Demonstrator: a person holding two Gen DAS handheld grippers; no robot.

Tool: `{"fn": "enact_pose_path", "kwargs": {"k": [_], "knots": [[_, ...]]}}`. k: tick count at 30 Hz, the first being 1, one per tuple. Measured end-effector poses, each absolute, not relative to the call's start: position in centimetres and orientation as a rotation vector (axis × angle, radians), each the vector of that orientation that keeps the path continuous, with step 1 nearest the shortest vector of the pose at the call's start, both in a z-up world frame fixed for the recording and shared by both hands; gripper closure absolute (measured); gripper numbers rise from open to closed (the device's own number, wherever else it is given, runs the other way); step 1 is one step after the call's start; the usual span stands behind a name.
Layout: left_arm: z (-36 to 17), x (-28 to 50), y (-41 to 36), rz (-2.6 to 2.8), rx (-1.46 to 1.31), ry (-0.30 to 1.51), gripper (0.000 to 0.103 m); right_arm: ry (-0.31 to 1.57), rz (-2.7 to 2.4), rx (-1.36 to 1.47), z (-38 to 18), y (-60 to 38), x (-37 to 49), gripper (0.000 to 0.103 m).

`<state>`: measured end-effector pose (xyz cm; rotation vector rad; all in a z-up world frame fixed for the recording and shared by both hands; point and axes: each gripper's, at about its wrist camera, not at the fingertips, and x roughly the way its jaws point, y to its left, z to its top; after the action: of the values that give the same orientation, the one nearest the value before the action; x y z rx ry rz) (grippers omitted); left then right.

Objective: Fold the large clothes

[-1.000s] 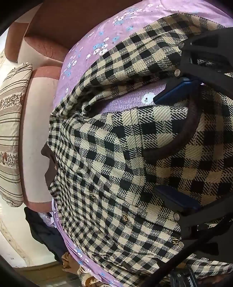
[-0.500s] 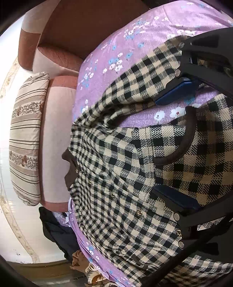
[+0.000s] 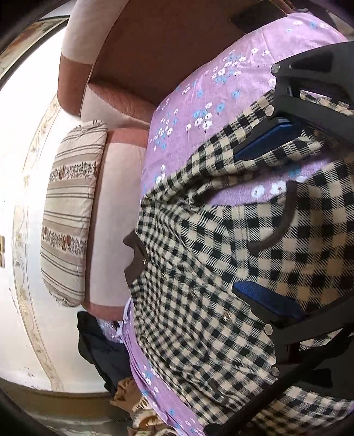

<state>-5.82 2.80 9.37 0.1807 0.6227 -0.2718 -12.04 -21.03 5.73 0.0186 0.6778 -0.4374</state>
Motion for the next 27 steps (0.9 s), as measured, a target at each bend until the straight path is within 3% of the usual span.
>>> {"fn": "enact_pose_path", "kwargs": {"k": [15, 27], "knots": [[10.7, -15.9, 6.6, -0.299, 0.058, 0.727, 0.001, 0.608, -0.452, 0.007, 8.6, -15.9, -22.0, 0.01], [15.5, -20.2, 10.0, -0.261, -0.032, 0.585, 0.0, 0.493, -0.43, -0.041, 12.1, -12.6, -27.9, 0.009]]}}
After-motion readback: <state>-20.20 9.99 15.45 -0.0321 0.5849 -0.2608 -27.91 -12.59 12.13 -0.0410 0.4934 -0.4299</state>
